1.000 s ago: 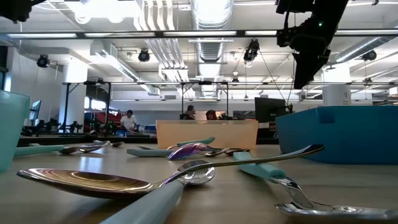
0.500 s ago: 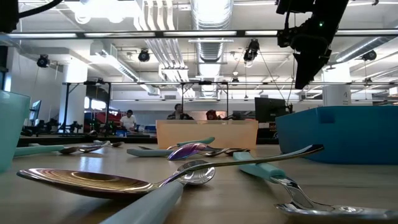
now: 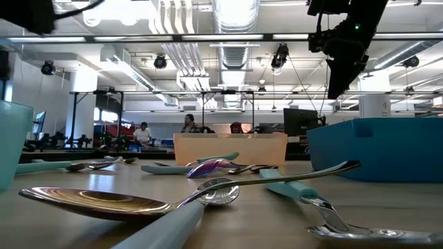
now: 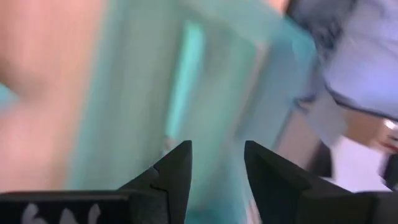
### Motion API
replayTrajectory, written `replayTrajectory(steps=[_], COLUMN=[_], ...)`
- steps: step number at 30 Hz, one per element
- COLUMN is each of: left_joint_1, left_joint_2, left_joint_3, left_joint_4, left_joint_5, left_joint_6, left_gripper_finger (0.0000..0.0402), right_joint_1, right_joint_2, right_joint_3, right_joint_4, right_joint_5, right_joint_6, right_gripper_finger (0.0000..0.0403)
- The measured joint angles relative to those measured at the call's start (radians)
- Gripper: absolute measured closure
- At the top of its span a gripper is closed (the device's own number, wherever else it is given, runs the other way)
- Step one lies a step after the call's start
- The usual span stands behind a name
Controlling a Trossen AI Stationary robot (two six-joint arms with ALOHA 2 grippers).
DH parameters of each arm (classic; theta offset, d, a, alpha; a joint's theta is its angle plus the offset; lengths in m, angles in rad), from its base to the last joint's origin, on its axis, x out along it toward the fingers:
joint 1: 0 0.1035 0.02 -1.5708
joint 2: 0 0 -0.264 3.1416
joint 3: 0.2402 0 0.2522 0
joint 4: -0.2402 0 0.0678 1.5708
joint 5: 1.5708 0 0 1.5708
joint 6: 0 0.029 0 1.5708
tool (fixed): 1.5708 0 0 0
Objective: Sort silverware by color (type)
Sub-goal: Put the blue spoon into the orange bin
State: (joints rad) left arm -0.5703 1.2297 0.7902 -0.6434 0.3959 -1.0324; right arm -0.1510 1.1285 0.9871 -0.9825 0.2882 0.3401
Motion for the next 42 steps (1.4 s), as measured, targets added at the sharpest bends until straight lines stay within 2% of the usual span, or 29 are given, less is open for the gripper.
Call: replayTrajectory(steps=[8,12,16,20,24,31,42], left_joint_1=[0.29,0.472,0.641,0.795,0.951,1.156,1.206], left_joint_2=[-0.001,-0.001,-0.001,0.007,0.053,0.185,0.381], left_joint_3=[0.0,0.0,0.0,0.0,0.0,0.015,0.147], left_joint_4=[-0.165,-0.206,-0.194,-0.154,-0.097,-0.09,-0.119], left_joint_5=[-0.261,-0.319,-0.331,-0.416,-0.438,-0.44,-0.431], left_joint_6=[0.269,0.432,0.745,1.093,1.327,1.522,1.625], left_gripper_finger=[0.0269,0.0269,0.0269,0.0269,0.0269,0.0269,0.0269], right_joint_1=[0.0,0.0,0.0,0.0,0.0,0.0,0.0], right_joint_2=[0.0,0.0,0.0,0.0,0.0,0.0,0.0], right_joint_3=[0.0,0.0,0.0,0.0,0.0,0.0,0.0], right_joint_4=[0.001,0.001,0.001,0.001,0.002,0.004,0.005], right_joint_5=[0.0,0.0,0.0,0.0,0.0,0.0,0.0], right_joint_6=[0.0,0.0,0.0,0.0,0.0,0.0,0.0], right_gripper_finger=[0.0257,0.0257,0.0257,0.0257,0.0257,0.0257,0.0257])
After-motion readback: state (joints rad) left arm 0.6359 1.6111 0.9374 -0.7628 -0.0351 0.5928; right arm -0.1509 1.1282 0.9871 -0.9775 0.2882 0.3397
